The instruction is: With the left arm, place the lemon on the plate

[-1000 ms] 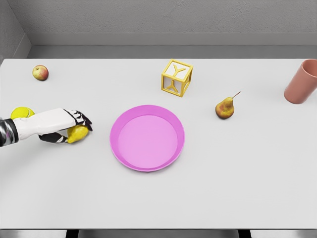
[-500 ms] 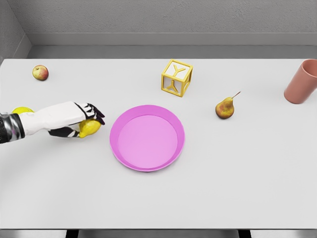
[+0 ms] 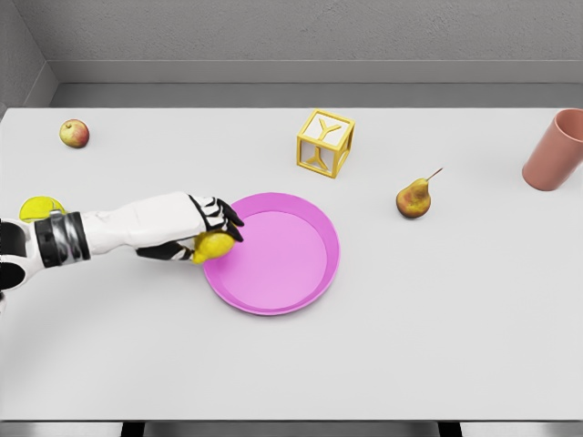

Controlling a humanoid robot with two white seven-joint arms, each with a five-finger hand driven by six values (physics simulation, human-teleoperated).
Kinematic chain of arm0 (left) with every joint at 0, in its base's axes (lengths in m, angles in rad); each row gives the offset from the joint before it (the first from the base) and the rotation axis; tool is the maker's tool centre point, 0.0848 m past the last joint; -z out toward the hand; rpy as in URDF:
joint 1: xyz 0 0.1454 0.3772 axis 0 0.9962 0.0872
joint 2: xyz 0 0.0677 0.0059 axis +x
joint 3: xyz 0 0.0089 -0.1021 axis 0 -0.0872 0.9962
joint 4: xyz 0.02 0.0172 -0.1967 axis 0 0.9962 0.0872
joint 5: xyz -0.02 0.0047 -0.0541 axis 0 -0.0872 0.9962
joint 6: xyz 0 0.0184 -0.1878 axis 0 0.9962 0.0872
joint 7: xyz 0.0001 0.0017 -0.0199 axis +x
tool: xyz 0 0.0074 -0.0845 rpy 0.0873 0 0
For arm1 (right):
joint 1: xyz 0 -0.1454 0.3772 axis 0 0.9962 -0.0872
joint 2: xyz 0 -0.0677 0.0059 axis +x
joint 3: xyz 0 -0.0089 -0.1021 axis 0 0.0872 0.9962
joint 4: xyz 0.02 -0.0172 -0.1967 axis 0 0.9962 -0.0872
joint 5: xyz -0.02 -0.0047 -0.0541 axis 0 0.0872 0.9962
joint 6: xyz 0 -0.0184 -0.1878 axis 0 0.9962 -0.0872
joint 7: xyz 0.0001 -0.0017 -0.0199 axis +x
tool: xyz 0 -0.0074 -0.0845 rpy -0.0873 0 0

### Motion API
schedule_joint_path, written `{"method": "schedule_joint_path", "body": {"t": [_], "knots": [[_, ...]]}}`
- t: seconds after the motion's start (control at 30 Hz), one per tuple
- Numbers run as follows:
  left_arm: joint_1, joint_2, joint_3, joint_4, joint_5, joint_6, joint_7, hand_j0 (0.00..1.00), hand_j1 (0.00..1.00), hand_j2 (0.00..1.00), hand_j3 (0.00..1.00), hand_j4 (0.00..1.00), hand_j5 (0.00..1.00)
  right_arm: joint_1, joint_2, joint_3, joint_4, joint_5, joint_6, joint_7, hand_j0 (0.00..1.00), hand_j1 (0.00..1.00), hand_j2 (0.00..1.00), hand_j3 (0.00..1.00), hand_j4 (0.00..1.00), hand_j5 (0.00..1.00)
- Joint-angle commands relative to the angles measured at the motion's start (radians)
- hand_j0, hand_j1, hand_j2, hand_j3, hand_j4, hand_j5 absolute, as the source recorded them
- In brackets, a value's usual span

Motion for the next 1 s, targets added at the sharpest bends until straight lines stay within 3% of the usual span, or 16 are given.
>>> {"method": "schedule_joint_path", "body": {"t": [0.0, 0.27, 0.3, 0.33, 0.37, 0.57, 0.7, 0.77, 0.87, 0.97], "knots": [[0.000, -0.030, -0.005, -0.014, 0.010, 0.004, -0.007, 0.60, 0.60, 0.60, 0.60, 0.60, 0.60, 0.000, 0.000, 0.000, 0.000, 0.000, 0.000, 0.000, 1.00, 1.00, 1.00, 1.00, 1.00, 1.00], [-0.037, -0.111, -0.033, -0.015, -0.020, 0.004, -0.026, 0.61, 0.61, 0.61, 0.61, 0.61, 0.61, 0.000, 0.000, 0.000, 0.000, 0.000, 0.000, 0.000, 1.00, 1.00, 1.00, 1.00, 1.00, 1.00], [-0.037, -0.122, -0.034, -0.011, -0.027, 0.004, -0.026, 0.71, 0.71, 0.71, 0.71, 0.71, 0.71, 0.000, 0.000, 0.000, 0.000, 0.000, 0.000, 0.000, 1.00, 1.00, 1.00, 1.00, 1.00, 1.00], [-0.035, -0.124, -0.034, -0.009, -0.010, 0.004, -0.026, 0.98, 0.98, 0.98, 0.98, 0.98, 0.98, 0.000, 0.000, 0.000, 0.000, 0.000, 0.000, 0.000, 1.00, 1.00, 1.00, 1.00, 1.00, 1.00], [-0.035, -0.125, -0.034, -0.009, -0.013, 0.004, -0.026, 1.00, 1.00, 1.00, 1.00, 1.00, 1.00, 0.000, 0.000, 0.000, 0.000, 0.000, 0.000, 0.000, 1.00, 1.00, 1.00, 1.00, 1.00, 1.00], [-0.035, -0.105, -0.024, -0.006, -0.023, 0.004, -0.024, 1.00, 1.00, 1.00, 1.00, 1.00, 1.00, 0.000, 0.000, 0.000, 0.000, 0.000, 0.000, 0.000, 1.00, 1.00, 1.00, 1.00, 1.00, 1.00], [-0.037, 0.010, -0.012, -0.003, -0.005, 0.004, -0.021, 1.00, 1.00, 1.00, 1.00, 1.00, 1.00, 0.000, 0.000, 0.000, 0.000, 0.000, 0.000, 0.000, 1.00, 1.00, 1.00, 1.00, 1.00, 1.00], [-0.025, 0.063, 0.071, 0.000, 0.039, 0.004, -0.019, 1.00, 1.00, 1.00, 1.00, 1.00, 1.00, 0.000, 0.000, 0.000, 0.000, 0.000, 0.000, 0.000, 1.00, 1.00, 1.00, 1.00, 1.00, 1.00], [-0.018, 0.126, 0.122, 0.008, 0.062, 0.004, -0.018, 1.00, 1.00, 1.00, 1.00, 1.00, 1.00, 0.000, 0.000, 0.000, 0.000, 0.000, 0.001, 0.000, 1.00, 1.00, 1.00, 1.00, 1.00, 1.00], [0.006, 0.166, 0.163, 0.083, 0.110, 0.004, -0.018, 1.00, 1.00, 1.00, 1.00, 1.00, 1.00, 0.000, 0.000, 0.000, 0.000, 0.000, 0.000, 0.000, 1.00, 1.00, 1.00, 1.00, 1.00, 1.00]]}}
